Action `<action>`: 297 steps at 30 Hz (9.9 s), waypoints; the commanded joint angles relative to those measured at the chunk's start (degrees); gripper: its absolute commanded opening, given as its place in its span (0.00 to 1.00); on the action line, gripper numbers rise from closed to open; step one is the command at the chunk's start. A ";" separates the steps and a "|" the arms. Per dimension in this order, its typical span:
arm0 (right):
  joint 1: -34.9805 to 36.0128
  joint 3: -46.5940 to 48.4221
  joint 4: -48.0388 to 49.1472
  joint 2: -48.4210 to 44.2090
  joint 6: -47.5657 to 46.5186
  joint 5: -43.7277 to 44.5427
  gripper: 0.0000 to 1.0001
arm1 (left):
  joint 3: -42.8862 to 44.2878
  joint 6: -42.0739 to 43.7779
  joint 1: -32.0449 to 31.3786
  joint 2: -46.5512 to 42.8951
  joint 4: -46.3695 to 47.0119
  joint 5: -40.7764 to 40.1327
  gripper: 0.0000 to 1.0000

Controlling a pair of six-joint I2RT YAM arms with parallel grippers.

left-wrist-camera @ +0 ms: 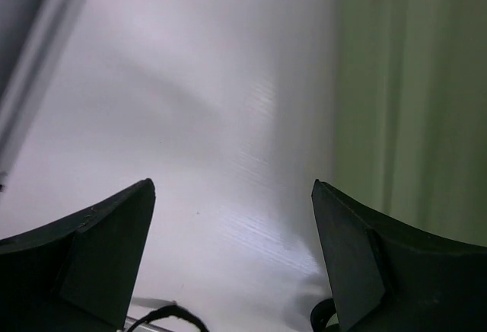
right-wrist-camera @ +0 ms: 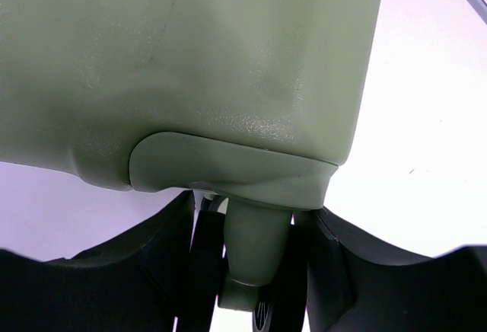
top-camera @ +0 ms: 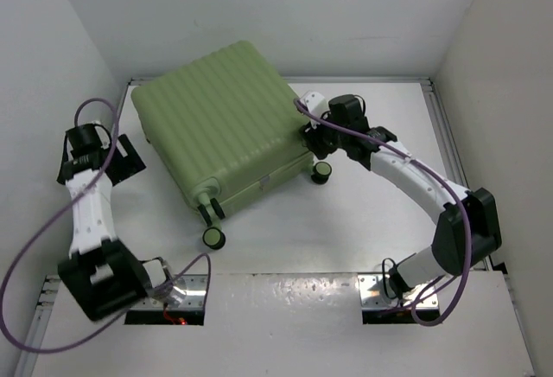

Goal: Pack the luggage

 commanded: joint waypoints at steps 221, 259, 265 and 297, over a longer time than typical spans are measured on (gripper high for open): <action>-29.46 21.28 83.09 56.20 21.66 -16.03 0.00 | 9.91 -4.26 -24.83 28.67 -4.55 -10.30 0.00; -28.85 -5.68 51.99 27.67 31.49 -29.74 0.00 | 19.14 -6.36 -34.94 14.17 11.18 -9.33 0.99; -21.90 -1.56 38.72 30.04 36.07 -23.33 0.00 | 20.45 -6.36 -34.94 8.81 13.47 -12.76 1.00; 8.71 -23.95 62.69 10.54 36.79 -30.26 0.12 | 25.37 4.06 -17.19 11.96 4.60 11.48 0.96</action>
